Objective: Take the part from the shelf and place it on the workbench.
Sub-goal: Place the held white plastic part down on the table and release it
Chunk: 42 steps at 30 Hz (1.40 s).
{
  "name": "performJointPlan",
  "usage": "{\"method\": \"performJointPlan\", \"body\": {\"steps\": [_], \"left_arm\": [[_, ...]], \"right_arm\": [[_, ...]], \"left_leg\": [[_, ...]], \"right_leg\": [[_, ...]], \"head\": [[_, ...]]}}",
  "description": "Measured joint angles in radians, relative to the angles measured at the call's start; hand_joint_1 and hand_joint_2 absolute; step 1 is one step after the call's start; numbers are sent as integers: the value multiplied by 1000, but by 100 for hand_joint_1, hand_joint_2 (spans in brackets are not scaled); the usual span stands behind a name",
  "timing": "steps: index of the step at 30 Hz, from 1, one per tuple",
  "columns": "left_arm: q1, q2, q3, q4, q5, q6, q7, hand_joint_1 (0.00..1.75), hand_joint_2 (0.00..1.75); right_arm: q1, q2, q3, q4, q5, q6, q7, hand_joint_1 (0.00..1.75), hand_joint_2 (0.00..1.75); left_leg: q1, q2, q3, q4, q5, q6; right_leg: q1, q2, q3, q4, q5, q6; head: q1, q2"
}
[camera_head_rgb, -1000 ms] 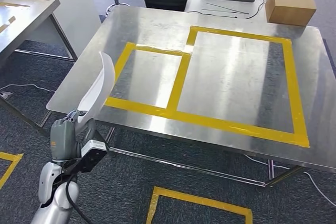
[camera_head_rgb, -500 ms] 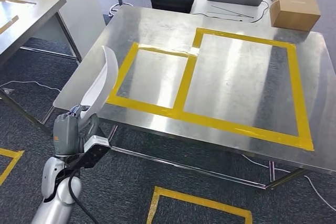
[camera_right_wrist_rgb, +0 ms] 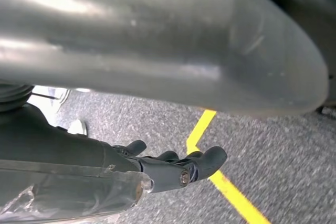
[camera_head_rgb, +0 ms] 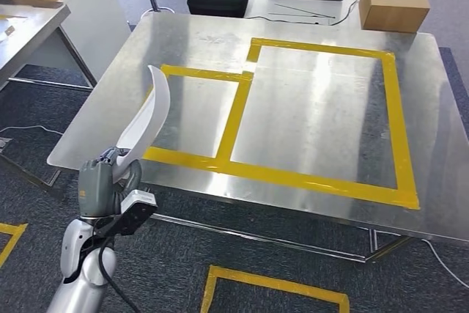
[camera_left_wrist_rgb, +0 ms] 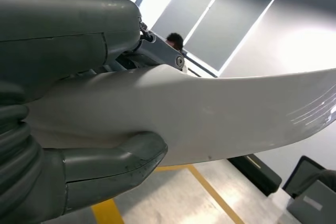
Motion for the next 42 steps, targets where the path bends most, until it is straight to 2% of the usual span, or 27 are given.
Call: {"method": "performJointPlan", "body": {"steps": [1,2,3,5,6,8,10,12,15,16,17,18,20,21,23,25,27,28,30,32,33,34,36,37,39,40,42], "left_arm": [[1,0,0,2,0,-2,0,175,175],[1,0,-1,5,0,-3,0,175,175],[1,0,-1,7,0,-5,0,175,175],[0,1,-1,9,-2,-6,0,175,175],[-1,0,-1,9,-3,-7,0,175,175],[-2,0,-3,11,-5,-8,0,175,175],[-2,-1,-4,13,-6,-9,1,175,175],[-3,-1,-4,14,-6,-9,2,175,175],[-2,-1,-5,16,-7,-10,2,175,175],[-1,-1,-6,17,-7,-11,2,175,175],[0,-1,-6,18,-7,-12,2,175,175],[1,-1,-6,18,-7,-12,2,175,175],[1,-1,-6,18,-7,-13,2,175,175],[1,-1,-6,19,-7,-14,2,175,175],[0,0,-6,20,-7,-17,3,175,175],[-2,0,-6,21,-7,-20,5,175,175],[-7,-1,-7,22,-6,-22,7,175,175],[-10,-1,-7,24,-6,-23,8,175,175],[-13,-1,-7,29,-6,-27,13,175,175],[-14,-1,-7,39,-15,-36,36,175,175],[-18,-1,-7,47,-28,-44,59,175,175],[-23,-1,-7,58,-47,-52,86,175,175],[-37,-2,-7,80,-83,-62,129,175,175],[-41,-3,-7,86,-92,-63,139,175,175],[-44,-3,-7,91,-97,-64,142,175,175],[-50,-5,-8,101,-112,-65,155,175,175],[-83,-12,-16,151,-186,-66,208,175,175]], "right_arm": [[0,0,0,0,2,1,2,0,0],[0,0,0,0,4,1,3,0,0],[1,0,0,0,6,1,4,0,0],[2,0,0,0,8,1,5,0,0],[1,0,0,0,8,1,5,0,0],[1,1,0,0,9,1,6,0,0],[1,0,1,0,10,0,6,0,0],[0,0,1,0,11,0,6,0,0],[-2,0,1,0,14,0,7,0,0],[0,0,1,0,15,0,7,0,0],[3,0,1,0,16,0,8,0,0],[5,0,1,0,17,0,9,0,0],[6,0,1,0,18,0,9,0,0],[6,0,1,1,19,0,9,0,0],[5,0,2,1,20,0,11,0,0],[4,0,2,1,23,0,12,0,0],[5,0,2,1,27,0,13,0,0],[4,0,2,1,29,0,13,0,0],[2,0,2,1,33,0,12,0,0],[1,0,2,1,36,0,13,0,0],[1,0,2,1,38,1,13,0,0],[1,0,3,1,40,2,14,0,0],[1,0,4,1,44,3,14,0,0],[1,0,4,1,45,4,15,0,0],[1,0,4,1,46,4,15,0,0],[0,0,5,1,49,5,15,0,0],[-1,-1,12,1,63,11,16,0,0]], "left_leg": [[-1,-1,-31,40,-1,3],[-2,-2,-45,45,18,8],[-3,-3,-40,14,55,13],[-8,-8,4,-106,140,27],[-10,-10,26,-161,160,31],[-13,-14,47,-213,159,36],[-12,-14,57,-224,151,43],[-9,-14,71,-227,145,53],[-12,-11,92,-228,127,63],[-13,-11,100,-228,119,64],[-14,-11,110,-228,111,65],[-14,-12,123,-228,102,64],[-14,-12,152,-228,81,60],[-16,-12,164,-228,71,56],[-18,-12,176,-229,58,44],[-18,-12,182,-229,56,33],[-18,-12,167,-192,55,24],[-17,-12,141,-147,47,19],[-16,-12,59,-33,8,11],[-14,-12,-6,26,-22,8],[-13,-12,-19,16,-8,7],[-12,-12,-17,-22,32,7],[-9,-12,6,-128,138,5],[-8,-12,16,-164,173,4],[-6,-12,20,-186,192,3],[-7,-13,21,-193,191,10],[-7,-14,21,-208,190,21]], "right_leg": [[2,5,4,0,-4,-2],[3,9,10,0,-9,-3],[4,15,18,0,-14,-2],[7,24,32,0,-26,4],[8,27,36,0,-33,9],[10,31,41,-3,-38,22],[10,26,51,-8,-41,34],[11,11,36,31,-60,42],[11,-5,-73,212,-123,48],[11,-6,-108,257,-133,49],[11,-7,-127,269,-126,50],[11,-7,-129,243,-100,48],[12,-11,-96,118,-5,42],[13,-14,-79,61,25,38],[16,-17,-61,8,49,26],[17,-14,-51,5,42,14],[12,-10,-36,-1,37,5],[9,-9,-27,-4,35,2],[7,-7,-13,-5,25,-2],[6,-3,1,-5,12,-2],[5,-1,10,-5,6,-1],[4,1,20,-5,-1,1],[2,4,34,-6,-14,8],[2,4,37,-6,-17,11],[2,5,39,-7,-19,13],[4,6,39,-8,-23,18],[7,6,44,-14,-31,19]], "head": [[-1,0],[-1,0],[-1,0],[-2,0],[-3,0],[-4,0],[-2,0],[4,0],[8,0],[8,0],[8,0],[8,0],[9,0],[9,0],[7,0],[7,0],[5,0],[4,0],[0,0],[0,0],[-1,0],[-1,0],[-1,0],[-1,0],[-2,0],[-3,0],[-4,0]]}}
